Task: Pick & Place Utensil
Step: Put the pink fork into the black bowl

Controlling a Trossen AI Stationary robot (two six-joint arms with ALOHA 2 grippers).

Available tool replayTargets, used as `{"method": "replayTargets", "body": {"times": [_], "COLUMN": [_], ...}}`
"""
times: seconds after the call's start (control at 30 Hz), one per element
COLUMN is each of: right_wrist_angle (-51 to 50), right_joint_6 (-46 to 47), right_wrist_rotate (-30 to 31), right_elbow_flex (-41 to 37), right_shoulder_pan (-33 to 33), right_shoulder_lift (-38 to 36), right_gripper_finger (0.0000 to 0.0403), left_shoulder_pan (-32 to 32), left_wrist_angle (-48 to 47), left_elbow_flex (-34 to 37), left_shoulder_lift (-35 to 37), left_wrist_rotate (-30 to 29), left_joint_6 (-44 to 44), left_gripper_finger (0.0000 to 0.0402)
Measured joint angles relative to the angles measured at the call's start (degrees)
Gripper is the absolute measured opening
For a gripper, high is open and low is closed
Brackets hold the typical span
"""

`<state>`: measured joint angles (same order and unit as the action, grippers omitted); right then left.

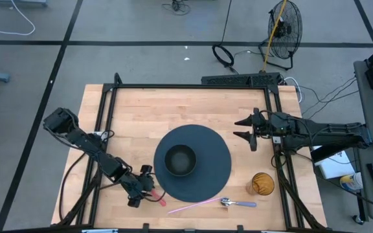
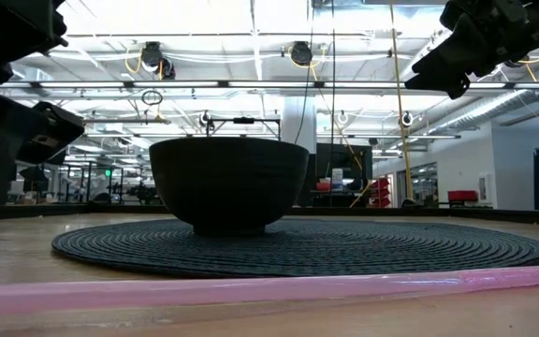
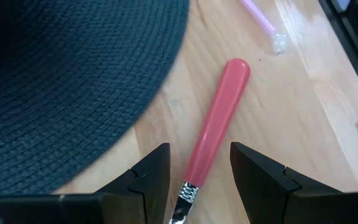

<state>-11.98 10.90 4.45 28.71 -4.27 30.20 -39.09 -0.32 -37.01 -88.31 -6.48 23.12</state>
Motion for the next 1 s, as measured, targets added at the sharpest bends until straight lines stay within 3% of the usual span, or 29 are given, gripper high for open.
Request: {"method": "replayTargets", "body": {"times": [0.33, 0.6, 0.8, 1.0], "right_wrist_angle": [-0.2, -0.2, -0.3, -0.3], "right_joint_6": [0.0, 0.0, 0.2, 0.2], "right_wrist_rotate": [0.0, 0.0, 0.0, 0.0], "right_elbow_flex": [0.0, 0.0, 0.0, 0.0], "right_shoulder_pan": [0.0, 0.0, 0.0, 0.0], "right_shoulder_lift": [0.0, 0.0, 0.0, 0.0], "right_gripper_finger": [0.0210, 0.0210, 0.0210, 0.0210], "left_shoulder_pan": [2.1, 3.8, 3.7, 0.6], "left_wrist_angle": [1.0, -1.3, -3.0, -3.9], "left_elbow_flex": [-0.1, -0.3, -0.3, -0.2], "left_shoulder_lift": [-3.5, -4.2, -4.2, -4.3], "left_wrist_rotate": [5.9, 7.7, 7.5, 2.1], "left_joint_6": [-1.0, 7.4, 8.8, -0.5], "left_gripper_finger": [0.0172, 0.0172, 0.0172, 0.0171]}}
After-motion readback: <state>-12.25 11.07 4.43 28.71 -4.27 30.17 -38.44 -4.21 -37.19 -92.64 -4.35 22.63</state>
